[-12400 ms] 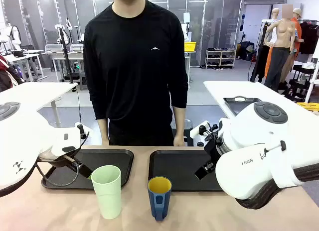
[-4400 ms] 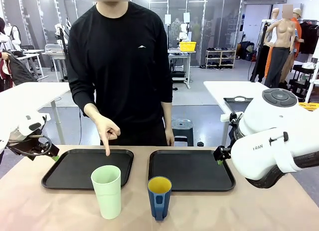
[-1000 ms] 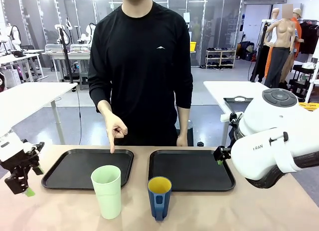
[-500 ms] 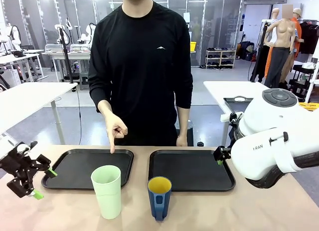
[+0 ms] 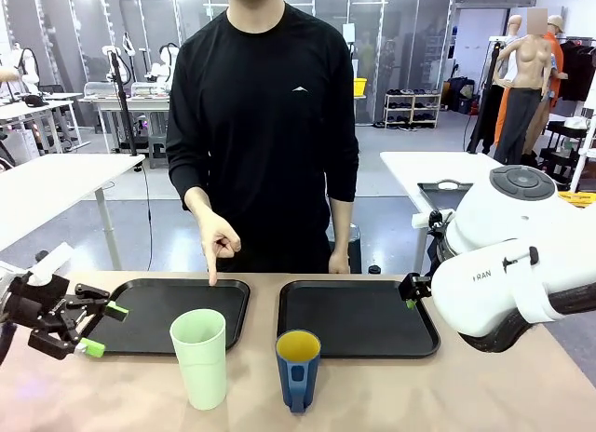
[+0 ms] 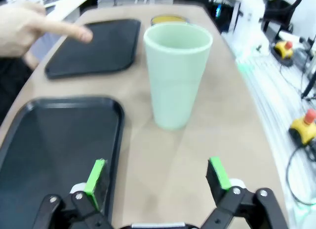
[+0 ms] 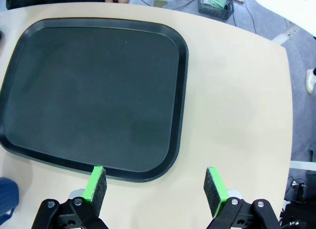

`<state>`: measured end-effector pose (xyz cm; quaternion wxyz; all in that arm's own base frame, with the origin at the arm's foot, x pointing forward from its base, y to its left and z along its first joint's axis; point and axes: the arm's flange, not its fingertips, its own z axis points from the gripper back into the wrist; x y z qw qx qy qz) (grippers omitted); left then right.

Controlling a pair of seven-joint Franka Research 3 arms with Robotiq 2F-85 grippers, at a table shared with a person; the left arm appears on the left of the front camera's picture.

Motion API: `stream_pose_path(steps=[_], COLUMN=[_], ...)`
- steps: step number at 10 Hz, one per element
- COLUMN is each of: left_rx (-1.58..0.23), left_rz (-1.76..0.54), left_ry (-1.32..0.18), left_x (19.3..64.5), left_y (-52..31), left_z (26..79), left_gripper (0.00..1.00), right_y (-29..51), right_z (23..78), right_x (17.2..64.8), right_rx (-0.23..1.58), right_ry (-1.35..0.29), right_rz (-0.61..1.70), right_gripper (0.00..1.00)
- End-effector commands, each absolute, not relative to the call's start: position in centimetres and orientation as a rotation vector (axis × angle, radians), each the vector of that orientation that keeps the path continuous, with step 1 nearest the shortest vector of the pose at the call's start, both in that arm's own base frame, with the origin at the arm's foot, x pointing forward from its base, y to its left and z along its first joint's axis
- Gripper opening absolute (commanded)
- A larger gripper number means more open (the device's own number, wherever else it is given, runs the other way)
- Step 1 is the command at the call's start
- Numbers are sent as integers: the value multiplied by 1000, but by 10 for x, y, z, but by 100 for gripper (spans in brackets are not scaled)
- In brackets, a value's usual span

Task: Sort and store the cups by type.
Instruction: Pick up the Reusable plastic cup.

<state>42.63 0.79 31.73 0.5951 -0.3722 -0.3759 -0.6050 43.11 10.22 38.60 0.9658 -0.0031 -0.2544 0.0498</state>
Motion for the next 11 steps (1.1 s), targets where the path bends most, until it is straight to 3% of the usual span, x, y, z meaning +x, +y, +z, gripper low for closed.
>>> stream_pose_path(steps=[1, 5, 11], left_rx=[-1013, -1097, -1078], left_rz=[-1403, -1411, -1425], left_ry=[-944, -1051, -1000], left_x=[438, 441, 432], left_y=[11, 5, 5], left_z=[308, 298, 299], left_gripper=[100, 100, 100], right_y=[102, 102, 102], right_z=[385, 385, 385], right_x=[432, 432, 432], right_rx=[-8, -8, -8], right_ry=[-514, -514, -514], right_rz=[110, 110, 110], right_gripper=[100, 100, 100])
